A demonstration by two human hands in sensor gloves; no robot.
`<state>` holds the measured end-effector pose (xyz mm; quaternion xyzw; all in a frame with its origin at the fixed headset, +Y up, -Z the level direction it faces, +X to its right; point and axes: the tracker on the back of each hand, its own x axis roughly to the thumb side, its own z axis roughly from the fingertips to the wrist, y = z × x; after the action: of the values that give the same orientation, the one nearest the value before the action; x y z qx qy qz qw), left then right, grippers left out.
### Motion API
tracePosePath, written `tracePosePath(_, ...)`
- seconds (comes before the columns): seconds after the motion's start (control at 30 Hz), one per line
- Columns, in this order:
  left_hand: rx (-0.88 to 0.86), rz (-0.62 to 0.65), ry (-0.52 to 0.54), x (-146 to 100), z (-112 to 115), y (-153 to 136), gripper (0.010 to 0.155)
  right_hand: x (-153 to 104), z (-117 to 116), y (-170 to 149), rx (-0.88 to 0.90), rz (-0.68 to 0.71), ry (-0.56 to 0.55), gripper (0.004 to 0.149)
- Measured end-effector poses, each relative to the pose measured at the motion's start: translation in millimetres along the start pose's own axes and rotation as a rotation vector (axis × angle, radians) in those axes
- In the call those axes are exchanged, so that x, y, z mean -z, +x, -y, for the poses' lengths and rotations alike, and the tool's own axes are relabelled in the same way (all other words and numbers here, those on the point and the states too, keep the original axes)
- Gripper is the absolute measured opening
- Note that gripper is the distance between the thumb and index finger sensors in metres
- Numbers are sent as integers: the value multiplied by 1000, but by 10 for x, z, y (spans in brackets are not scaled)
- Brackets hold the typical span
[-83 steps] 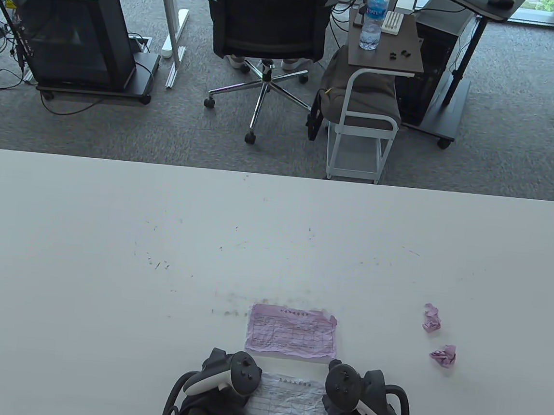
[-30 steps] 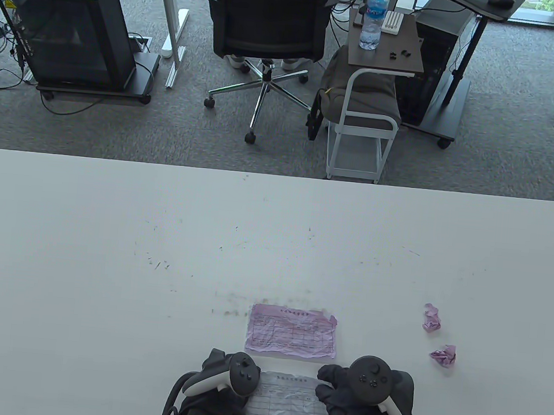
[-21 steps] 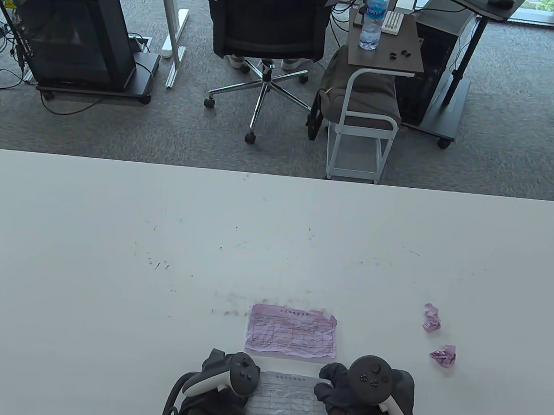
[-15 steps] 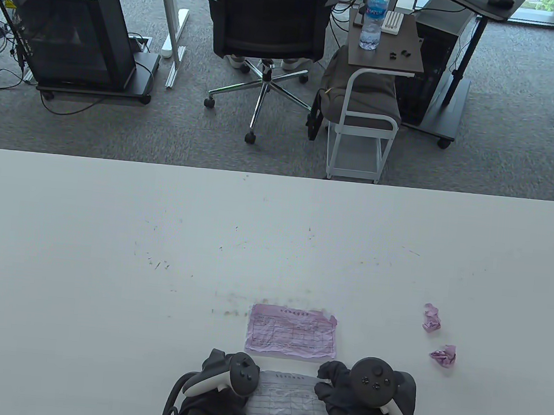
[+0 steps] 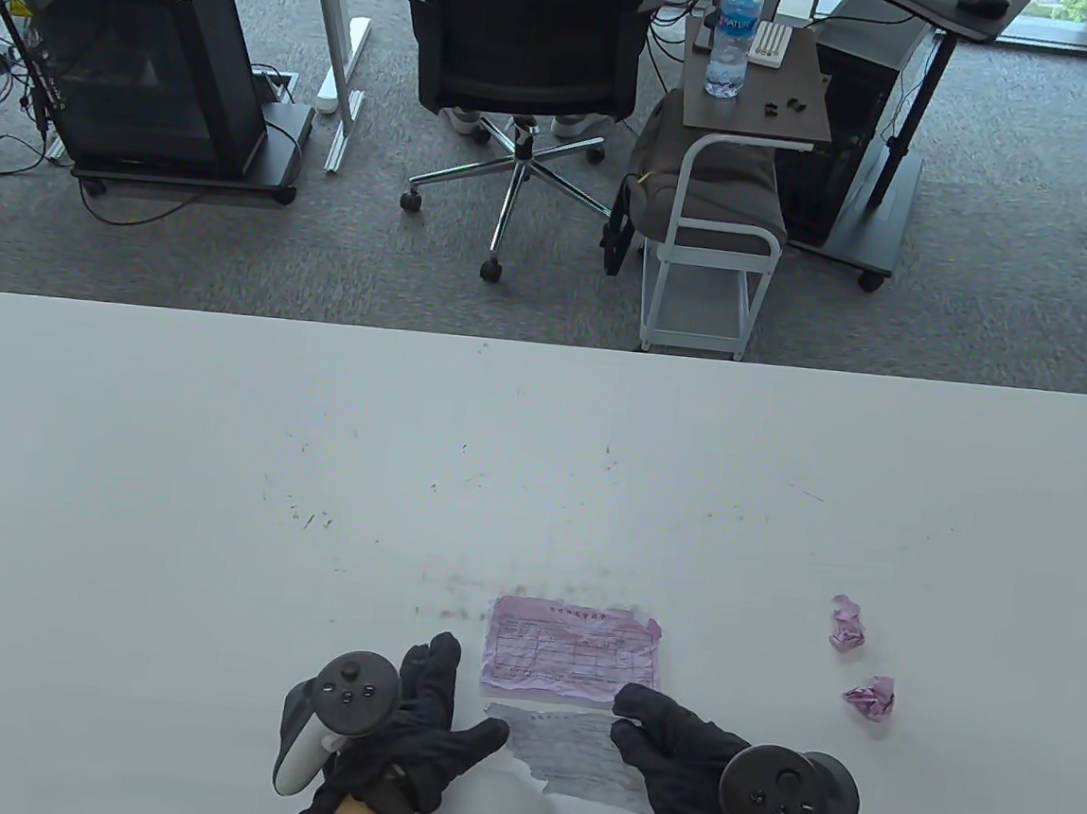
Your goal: Flatten crumpled invoices and stack
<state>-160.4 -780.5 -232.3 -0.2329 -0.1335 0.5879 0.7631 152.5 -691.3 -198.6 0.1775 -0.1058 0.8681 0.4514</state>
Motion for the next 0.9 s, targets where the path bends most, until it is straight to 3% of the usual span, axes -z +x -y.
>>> tracePosePath(0.1, -266, 80, -102, 33, 75, -33, 107, -25, 92, -57, 264, -58, -61, 40)
tracePosePath(0.17, -351, 98, -177, 62, 146, -40, 109, -45, 118, -144, 366, -133, -92, 40)
tracePosePath(0.27, -433, 130, -182, 79, 190, 7, 102, -69, 127, -270, 402, -238, -111, 41)
tracePosePath(0.53, -288, 241, -28, 22, 98, 208, 71, -42, 68, -310, 259, -278, -88, 42)
tracePosePath(0.63, -175, 247, 36, 1, 66, 313, 50, -35, 87, -254, 228, -269, -86, 44)
tracePosePath(0.77, 163, 277, 139, -73, 77, 575, 51, 6, 126, -121, 146, -249, -62, 48)
tracePosePath(0.9, 244, 223, 140, -71, 124, 750, 54, 92, 136, 98, -172, -181, 27, 51)
